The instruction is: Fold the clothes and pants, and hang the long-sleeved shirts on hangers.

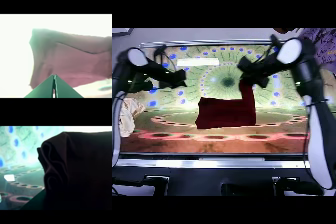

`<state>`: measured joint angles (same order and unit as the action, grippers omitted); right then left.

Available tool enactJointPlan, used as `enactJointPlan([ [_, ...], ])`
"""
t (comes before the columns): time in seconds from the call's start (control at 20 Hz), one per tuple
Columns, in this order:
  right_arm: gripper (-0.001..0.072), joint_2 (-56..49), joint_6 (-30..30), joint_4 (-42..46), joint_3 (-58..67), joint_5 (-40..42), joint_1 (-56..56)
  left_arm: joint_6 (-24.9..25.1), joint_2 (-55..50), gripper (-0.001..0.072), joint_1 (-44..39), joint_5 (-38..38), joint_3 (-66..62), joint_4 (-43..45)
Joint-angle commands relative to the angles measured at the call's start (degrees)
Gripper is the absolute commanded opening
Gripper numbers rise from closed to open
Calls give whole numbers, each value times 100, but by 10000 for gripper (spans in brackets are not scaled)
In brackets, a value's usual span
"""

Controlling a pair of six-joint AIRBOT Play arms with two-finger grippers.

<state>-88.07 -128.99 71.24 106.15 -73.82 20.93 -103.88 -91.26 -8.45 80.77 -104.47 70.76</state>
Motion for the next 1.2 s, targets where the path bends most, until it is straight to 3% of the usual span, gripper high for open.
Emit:
enactJointPlan([
  [0.0,27,-621,-459,164,7,815,907,173,494,22,579,348,-2,343],
  [0.4,28,-1875,-623,39,7,1231,1574,339,546,22,824,380,2,345],
  [0.85,42,-2164,-238,-553,7,1375,1576,337,540,22,824,367,4,345],
  [0.95,169,-2170,157,-1078,7,1368,1576,337,540,22,824,367,4,345],
  [1.1,424,-2098,529,-1434,39,1152,1480,334,540,22,826,367,4,345],
  [1.15,436,-1996,706,-1469,50,1045,1368,334,540,22,826,369,4,345],
])
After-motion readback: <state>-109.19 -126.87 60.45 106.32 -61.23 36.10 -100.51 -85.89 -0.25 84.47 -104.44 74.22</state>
